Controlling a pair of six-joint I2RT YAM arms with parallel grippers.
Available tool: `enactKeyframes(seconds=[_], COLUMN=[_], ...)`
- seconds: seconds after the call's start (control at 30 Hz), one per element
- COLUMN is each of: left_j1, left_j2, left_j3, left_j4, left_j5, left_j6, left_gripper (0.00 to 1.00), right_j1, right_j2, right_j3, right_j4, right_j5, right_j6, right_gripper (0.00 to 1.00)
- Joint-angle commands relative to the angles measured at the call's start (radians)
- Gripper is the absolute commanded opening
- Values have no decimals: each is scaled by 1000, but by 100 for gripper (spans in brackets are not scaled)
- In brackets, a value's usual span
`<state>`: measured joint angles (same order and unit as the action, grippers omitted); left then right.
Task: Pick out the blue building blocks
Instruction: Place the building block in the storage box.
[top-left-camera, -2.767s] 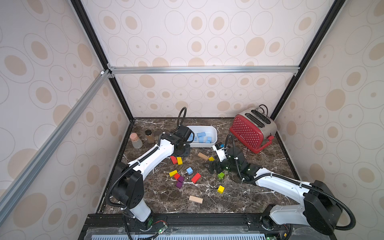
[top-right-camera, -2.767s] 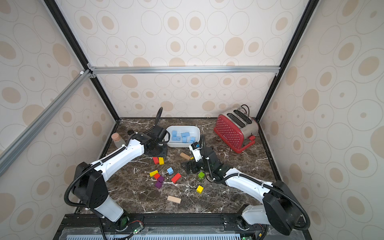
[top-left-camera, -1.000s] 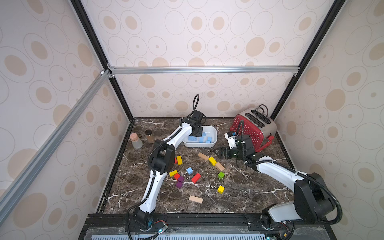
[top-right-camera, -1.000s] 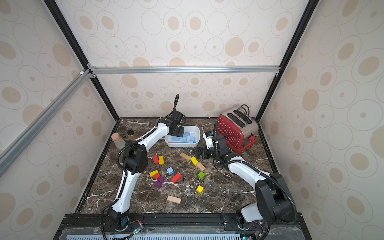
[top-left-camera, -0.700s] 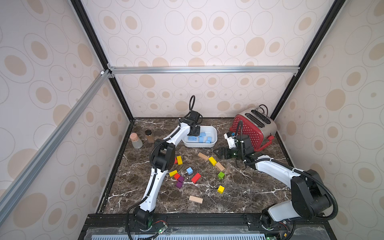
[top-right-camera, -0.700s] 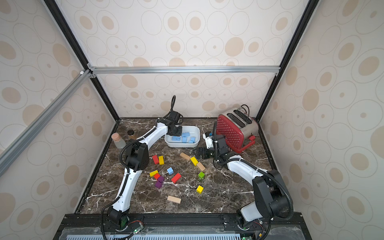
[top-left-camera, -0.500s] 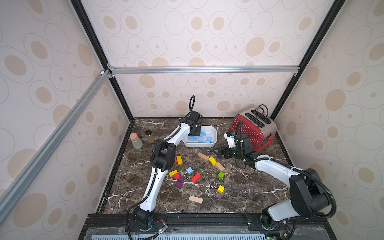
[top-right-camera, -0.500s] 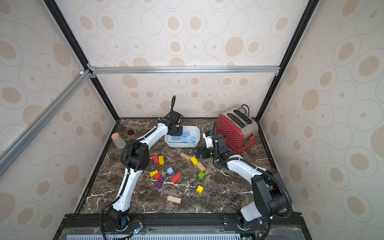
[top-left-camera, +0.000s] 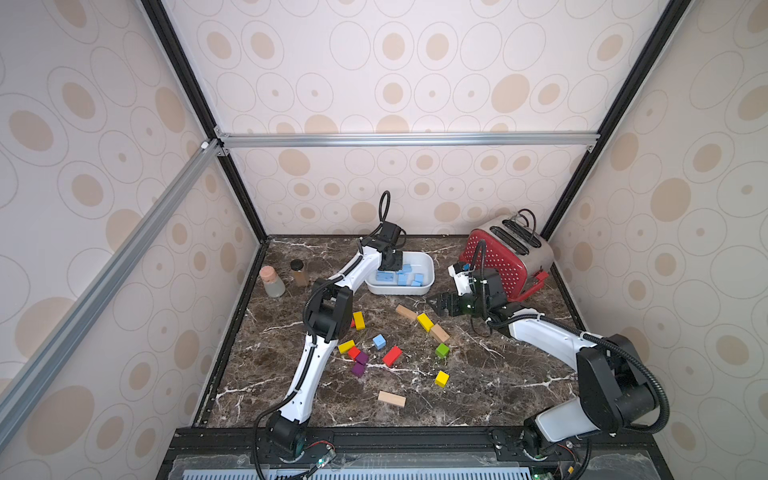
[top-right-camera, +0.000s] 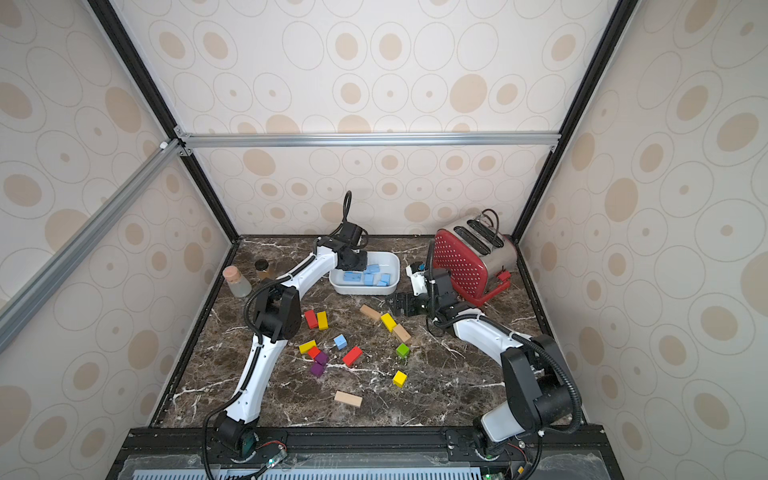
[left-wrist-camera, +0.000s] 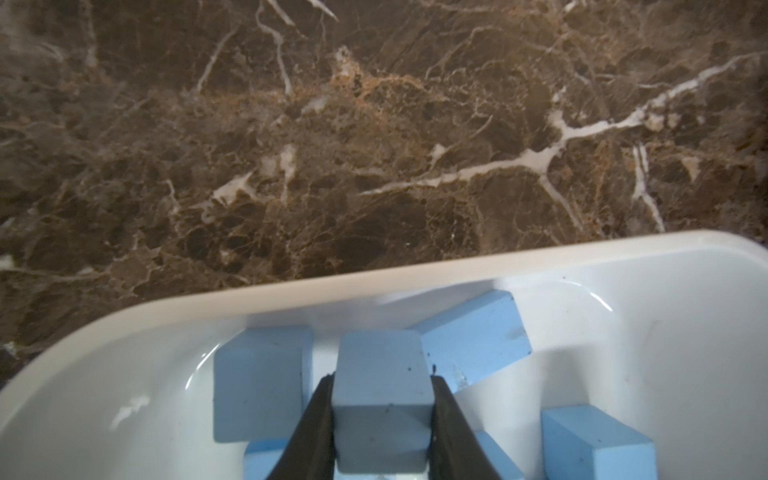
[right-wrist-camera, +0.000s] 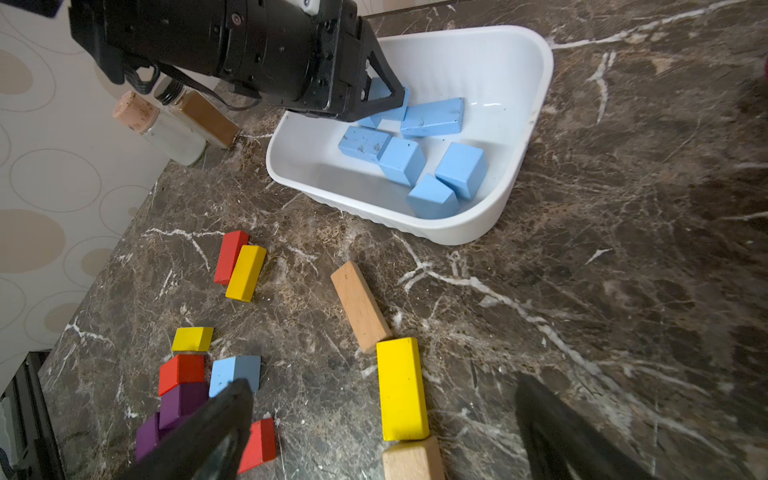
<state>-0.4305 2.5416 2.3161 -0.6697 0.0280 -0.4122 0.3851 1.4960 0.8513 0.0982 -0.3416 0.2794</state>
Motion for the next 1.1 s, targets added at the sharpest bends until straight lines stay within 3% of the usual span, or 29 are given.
enactKeyframes(seconds=[0.0, 0.5, 1.07], left_j1=[6, 7, 6], left_j2=[19, 20, 21], left_j3=[42, 33, 32], left_j4=[-27, -53, -77], left_j5=[-32, -85, -56], left_j6=[-7, 21, 0], left_gripper=[0, 0, 41], right_j1=[-8, -8, -8], right_j2=[14, 17, 11], right_j3=[10, 8, 3], right_j4=[19, 23, 18], right_j5=[-13, -23, -28], right_j6=[6, 17, 16], right_gripper=[100, 100, 100])
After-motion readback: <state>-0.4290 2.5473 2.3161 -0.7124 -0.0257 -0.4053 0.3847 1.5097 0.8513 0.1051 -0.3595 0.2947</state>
